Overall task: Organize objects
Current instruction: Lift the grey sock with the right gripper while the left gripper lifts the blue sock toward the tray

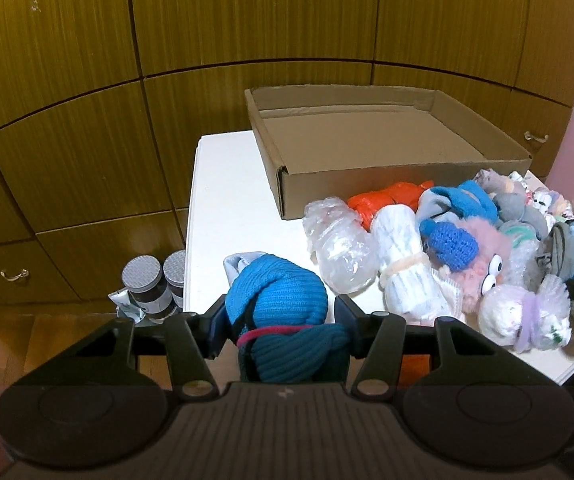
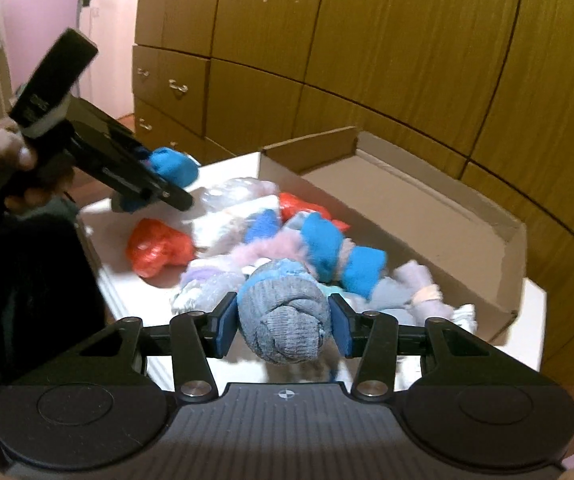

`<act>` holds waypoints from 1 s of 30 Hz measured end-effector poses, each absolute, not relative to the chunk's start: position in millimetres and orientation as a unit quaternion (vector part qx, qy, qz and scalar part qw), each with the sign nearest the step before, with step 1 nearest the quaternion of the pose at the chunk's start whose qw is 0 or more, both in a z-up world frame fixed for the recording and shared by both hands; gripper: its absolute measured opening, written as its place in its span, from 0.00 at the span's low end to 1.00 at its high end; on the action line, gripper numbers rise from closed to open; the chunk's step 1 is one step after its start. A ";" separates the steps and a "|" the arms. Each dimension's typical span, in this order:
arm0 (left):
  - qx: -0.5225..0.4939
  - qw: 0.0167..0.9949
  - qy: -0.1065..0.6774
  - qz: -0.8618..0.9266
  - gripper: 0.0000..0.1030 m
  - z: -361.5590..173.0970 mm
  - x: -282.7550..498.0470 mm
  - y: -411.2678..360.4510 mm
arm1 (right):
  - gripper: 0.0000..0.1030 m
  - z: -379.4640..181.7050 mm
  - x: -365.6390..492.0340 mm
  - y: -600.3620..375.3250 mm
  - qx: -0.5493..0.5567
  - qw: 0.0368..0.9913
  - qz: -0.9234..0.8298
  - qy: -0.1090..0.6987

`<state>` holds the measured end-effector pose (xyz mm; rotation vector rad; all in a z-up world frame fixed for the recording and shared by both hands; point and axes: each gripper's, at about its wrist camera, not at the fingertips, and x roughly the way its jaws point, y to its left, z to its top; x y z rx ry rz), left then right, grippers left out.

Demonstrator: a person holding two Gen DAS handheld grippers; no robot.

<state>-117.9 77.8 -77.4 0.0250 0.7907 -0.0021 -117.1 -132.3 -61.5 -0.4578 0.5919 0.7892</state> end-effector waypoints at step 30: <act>0.049 0.944 0.325 -0.032 0.50 -4.2 -3.1 56.5 | 0.53 -12.1 29.8 -161.7 -0.009 0.899 0.315 0.303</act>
